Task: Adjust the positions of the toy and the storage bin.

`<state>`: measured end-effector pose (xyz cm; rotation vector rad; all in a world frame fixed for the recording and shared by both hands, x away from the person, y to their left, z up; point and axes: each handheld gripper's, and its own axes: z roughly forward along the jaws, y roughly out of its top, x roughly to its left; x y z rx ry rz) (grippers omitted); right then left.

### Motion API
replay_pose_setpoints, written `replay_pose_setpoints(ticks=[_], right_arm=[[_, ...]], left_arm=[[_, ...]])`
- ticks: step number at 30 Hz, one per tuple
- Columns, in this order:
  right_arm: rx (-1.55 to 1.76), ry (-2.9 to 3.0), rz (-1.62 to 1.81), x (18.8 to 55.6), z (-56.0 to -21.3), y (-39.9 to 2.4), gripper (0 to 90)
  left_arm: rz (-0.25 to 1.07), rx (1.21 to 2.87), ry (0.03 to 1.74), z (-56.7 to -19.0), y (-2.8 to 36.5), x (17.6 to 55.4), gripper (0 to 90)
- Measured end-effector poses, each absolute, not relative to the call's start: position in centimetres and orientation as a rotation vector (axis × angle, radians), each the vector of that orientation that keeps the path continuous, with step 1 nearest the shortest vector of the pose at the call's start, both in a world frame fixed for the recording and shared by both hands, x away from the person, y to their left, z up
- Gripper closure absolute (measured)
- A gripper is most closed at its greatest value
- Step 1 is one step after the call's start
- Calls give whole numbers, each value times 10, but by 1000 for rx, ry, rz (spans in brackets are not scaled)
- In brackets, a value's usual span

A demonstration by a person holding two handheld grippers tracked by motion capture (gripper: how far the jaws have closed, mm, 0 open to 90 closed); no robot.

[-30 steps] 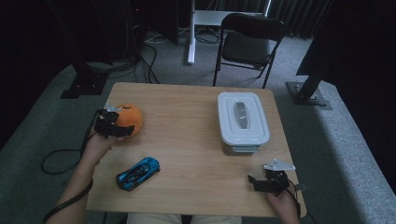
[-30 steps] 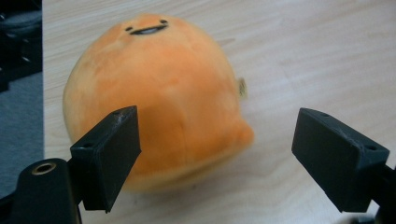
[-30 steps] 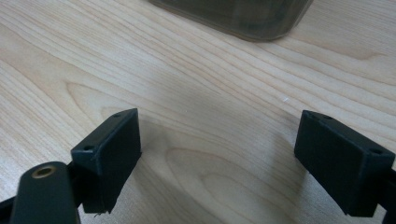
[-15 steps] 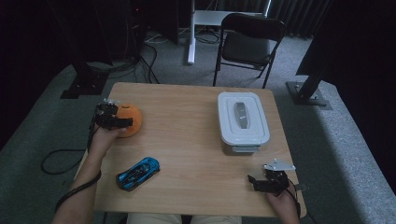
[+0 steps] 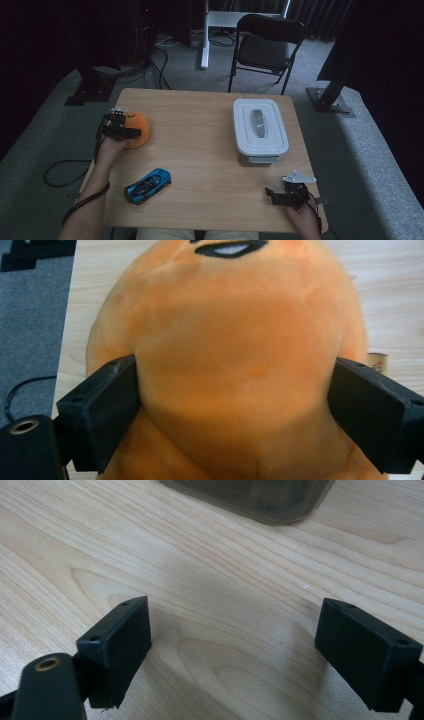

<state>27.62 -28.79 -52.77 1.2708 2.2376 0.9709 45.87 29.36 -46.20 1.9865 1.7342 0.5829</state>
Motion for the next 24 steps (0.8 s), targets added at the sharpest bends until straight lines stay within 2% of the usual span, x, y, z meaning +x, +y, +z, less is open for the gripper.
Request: replay_pose_setpoints(ticks=[7,10,11,12,15,17,18,23,24], right_arm=[[1270,2238,971,276,-528,-288,143],[1270,2237,970,276,-528,-288,143],[1270,2237,970,276,-528,-288,143],[1270,2237,971,276,-528,-288,143],[1265,2240,973,276,-528,-288,153],[1265,2240,973,276,-528,-288,153],[1265,2240,973,276,-528,-288,153],[1266,2239,974,276,-528,-288,153],[1266,2239,974,276,-528,-288,154]], left_arm=[[555,1980,1715,-471,305,458,110],[567,1976,1684,-473,307,453,175],[567,1976,1684,-473,307,453,245],[564,1973,1673,-472,308,451,245],[571,1962,1642,-470,310,445,426],[571,1946,1612,-470,313,441,454],[572,1946,1596,-470,314,439,536],[600,1950,1529,-466,314,431,589],[600,1957,1527,-464,313,430,635]])
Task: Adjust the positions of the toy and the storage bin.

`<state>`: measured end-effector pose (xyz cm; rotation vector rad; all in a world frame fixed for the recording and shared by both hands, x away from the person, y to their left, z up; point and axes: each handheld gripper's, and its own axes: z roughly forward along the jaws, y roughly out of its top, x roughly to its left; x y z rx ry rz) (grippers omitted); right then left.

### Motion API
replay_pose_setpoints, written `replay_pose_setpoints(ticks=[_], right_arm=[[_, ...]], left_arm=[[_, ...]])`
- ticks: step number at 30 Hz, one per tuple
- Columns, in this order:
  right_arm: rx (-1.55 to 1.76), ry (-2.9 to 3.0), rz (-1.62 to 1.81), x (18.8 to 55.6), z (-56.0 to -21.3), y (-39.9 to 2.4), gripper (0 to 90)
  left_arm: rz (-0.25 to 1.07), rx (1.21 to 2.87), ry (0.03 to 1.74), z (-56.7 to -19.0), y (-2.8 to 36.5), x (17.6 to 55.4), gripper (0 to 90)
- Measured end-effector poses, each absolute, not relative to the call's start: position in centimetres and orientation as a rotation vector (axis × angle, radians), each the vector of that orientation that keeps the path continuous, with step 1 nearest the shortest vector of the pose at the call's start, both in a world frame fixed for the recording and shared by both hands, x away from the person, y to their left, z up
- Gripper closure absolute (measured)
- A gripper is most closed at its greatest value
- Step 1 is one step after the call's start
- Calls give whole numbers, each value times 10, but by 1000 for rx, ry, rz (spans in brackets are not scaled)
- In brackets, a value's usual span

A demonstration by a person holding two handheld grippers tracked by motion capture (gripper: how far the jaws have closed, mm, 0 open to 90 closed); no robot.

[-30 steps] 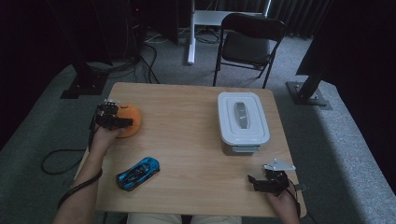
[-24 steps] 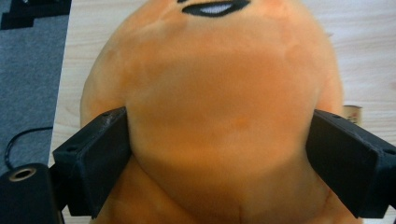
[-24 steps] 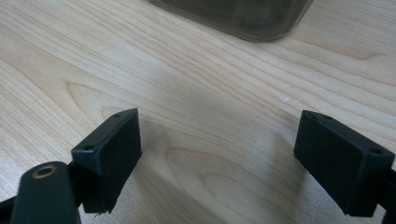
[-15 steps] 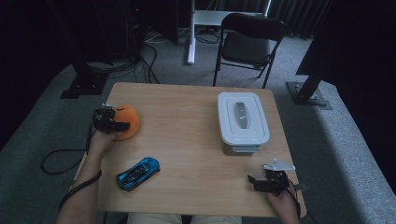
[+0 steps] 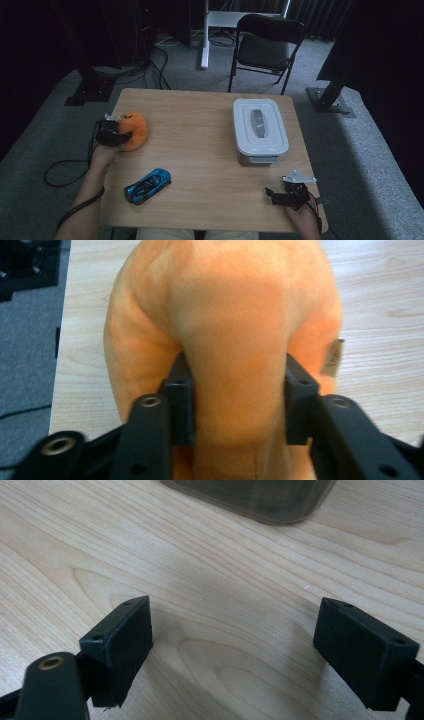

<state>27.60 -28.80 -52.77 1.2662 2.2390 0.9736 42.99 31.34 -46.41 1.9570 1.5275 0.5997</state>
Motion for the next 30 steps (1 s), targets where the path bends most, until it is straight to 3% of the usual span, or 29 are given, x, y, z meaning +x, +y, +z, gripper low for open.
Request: replay_pose_setpoints(ticks=[6,30], right_arm=[[1266,2238,974,276,-528,-288,154],[1267,2238,974,276,-528,-288,155]], left_arm=[[563,2003,1443,-453,310,424,682],[462,2222,903,-436,299,387,655]])
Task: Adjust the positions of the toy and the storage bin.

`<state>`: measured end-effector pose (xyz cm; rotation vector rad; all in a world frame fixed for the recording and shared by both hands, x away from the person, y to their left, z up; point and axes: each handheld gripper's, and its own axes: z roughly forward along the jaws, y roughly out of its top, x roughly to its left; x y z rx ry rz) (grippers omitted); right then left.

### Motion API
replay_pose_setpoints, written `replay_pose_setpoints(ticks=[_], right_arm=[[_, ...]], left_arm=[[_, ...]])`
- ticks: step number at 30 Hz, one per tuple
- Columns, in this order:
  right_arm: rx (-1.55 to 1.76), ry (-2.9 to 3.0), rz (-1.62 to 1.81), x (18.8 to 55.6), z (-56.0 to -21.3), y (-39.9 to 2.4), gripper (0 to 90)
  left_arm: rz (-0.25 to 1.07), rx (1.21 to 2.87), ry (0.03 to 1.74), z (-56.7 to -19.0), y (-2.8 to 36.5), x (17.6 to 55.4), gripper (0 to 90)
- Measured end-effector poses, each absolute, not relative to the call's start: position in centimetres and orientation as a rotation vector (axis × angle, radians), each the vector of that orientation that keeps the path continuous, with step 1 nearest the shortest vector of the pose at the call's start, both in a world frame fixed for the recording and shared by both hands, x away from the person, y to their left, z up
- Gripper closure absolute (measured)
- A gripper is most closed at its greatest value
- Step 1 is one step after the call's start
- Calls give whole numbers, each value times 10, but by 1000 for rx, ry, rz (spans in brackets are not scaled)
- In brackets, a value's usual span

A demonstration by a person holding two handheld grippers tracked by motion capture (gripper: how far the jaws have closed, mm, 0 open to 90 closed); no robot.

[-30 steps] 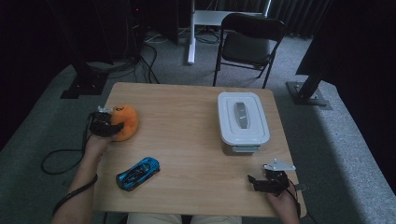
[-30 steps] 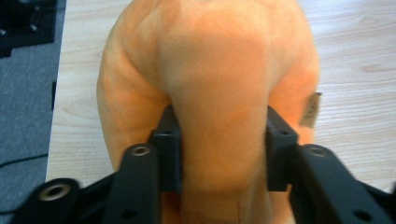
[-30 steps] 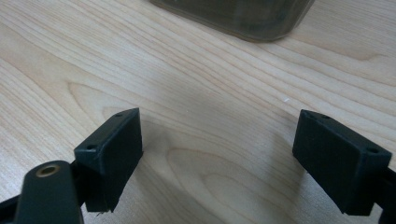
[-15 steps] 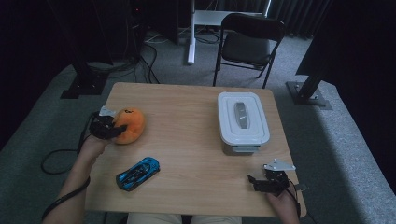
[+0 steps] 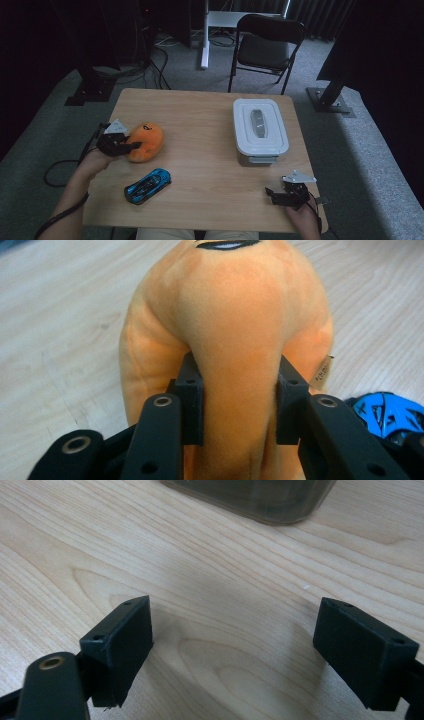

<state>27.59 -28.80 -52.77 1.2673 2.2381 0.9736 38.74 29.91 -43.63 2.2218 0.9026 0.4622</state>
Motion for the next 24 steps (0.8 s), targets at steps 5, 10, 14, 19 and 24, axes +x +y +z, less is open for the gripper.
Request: replay_pose_setpoints(ticks=[5,10,14,19,24], right_arm=[[1267,2238,974,276,-528,-288,155],[1267,2238,974,276,-528,-288,155],[1266,2238,974,276,-528,-288,155],[1268,2238,974,276,-528,-288,155],[1270,2237,972,275,-528,-288,155]], left_arm=[[466,2283,879,-433,304,385,656],[422,2317,874,-439,304,383,632],[363,2304,936,-451,302,384,413],[361,2275,977,-447,304,386,246],[408,2264,985,-440,302,384,176]])
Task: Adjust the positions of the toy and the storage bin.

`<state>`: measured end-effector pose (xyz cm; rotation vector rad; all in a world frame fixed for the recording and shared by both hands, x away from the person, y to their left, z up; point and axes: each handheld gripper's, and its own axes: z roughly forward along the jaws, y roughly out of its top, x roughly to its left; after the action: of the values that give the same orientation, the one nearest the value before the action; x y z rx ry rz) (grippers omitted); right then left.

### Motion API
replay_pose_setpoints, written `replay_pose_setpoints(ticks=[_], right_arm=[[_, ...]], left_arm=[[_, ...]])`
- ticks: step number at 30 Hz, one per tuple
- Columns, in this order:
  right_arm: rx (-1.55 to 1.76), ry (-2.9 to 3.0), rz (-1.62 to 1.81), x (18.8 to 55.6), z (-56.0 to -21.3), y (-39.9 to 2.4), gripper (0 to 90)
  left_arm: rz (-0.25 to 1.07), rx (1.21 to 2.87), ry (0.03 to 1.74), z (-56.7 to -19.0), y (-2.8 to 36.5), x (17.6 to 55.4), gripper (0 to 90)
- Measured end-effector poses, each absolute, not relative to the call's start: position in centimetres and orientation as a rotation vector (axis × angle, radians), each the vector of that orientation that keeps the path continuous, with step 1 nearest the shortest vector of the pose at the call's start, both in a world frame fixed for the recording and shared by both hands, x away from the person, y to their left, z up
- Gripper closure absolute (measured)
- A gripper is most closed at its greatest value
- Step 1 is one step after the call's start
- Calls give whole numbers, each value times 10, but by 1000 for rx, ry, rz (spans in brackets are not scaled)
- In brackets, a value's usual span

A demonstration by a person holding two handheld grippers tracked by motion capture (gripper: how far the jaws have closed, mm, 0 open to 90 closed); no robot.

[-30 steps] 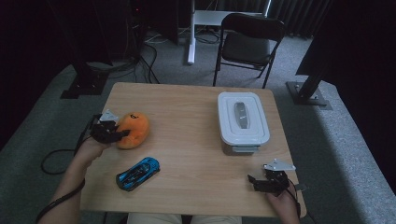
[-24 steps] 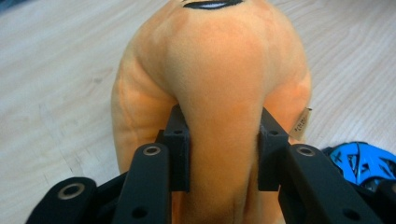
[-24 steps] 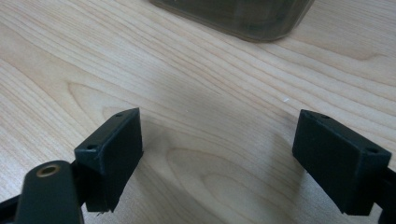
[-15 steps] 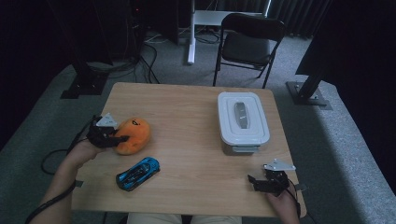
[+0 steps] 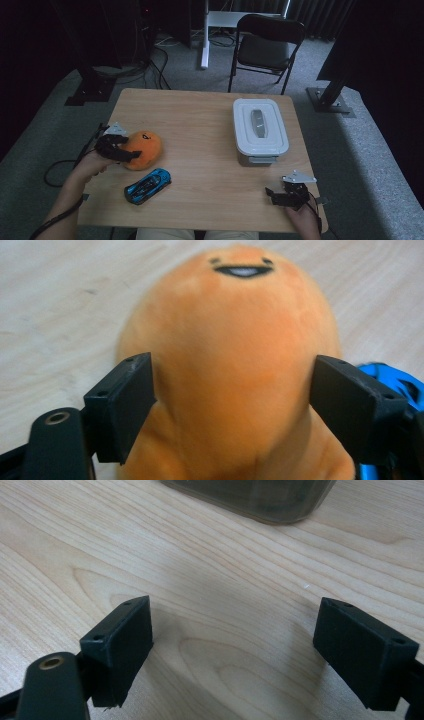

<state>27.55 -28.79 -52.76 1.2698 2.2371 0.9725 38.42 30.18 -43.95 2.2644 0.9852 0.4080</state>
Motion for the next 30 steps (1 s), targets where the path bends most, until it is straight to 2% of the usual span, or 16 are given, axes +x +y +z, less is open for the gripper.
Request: replay_pose_setpoints(ticks=[2,3,7,9,20,30], right_arm=[[1270,2237,972,275,-528,-288,154],[1270,2237,973,275,-528,-288,154],[1271,2237,974,276,-528,-288,153],[1272,2237,974,276,-528,-288,153],[1265,2248,975,276,-528,-288,133],[1307,2231,1009,277,-527,-292,134]], left_arm=[[388,2246,996,-437,302,384,159],[377,2236,1012,-437,301,385,110],[400,2221,1030,-432,298,384,91],[395,2209,1040,-428,297,385,13],[435,2142,988,-418,276,386,13],[362,2176,925,-428,238,395,13]])
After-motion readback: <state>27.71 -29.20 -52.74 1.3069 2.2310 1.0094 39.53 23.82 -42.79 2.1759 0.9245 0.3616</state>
